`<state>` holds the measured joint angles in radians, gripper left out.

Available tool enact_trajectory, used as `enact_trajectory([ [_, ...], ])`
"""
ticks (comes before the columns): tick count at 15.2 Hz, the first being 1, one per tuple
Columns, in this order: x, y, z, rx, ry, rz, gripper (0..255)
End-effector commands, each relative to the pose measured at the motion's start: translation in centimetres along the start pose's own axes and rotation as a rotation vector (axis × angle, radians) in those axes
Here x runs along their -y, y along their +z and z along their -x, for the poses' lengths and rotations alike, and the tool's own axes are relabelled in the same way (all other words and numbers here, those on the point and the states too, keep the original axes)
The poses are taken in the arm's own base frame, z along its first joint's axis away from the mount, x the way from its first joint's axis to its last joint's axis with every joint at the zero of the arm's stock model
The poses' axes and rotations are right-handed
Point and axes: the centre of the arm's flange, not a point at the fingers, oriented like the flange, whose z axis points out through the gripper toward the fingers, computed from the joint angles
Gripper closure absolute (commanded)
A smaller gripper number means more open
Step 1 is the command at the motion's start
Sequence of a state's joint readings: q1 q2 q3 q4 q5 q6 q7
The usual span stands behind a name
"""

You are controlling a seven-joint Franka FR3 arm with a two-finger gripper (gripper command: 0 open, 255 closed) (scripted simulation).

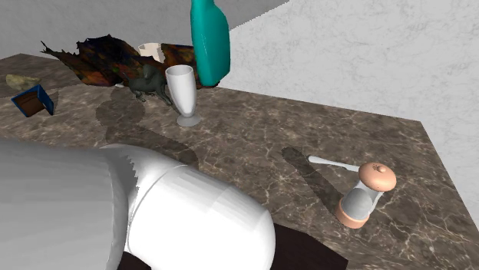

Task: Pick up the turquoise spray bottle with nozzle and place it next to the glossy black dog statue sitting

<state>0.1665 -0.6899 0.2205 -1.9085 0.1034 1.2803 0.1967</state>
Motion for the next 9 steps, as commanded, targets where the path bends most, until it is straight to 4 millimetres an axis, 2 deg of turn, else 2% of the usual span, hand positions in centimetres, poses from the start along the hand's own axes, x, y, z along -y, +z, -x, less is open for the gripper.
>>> enact_trajectory([
  [1,2.6,0.5,-0.3,0.000,0.002,-0.001,255],
  [9,12.8,1.4,-2.8,0.000,0.002,-0.001,255],
])
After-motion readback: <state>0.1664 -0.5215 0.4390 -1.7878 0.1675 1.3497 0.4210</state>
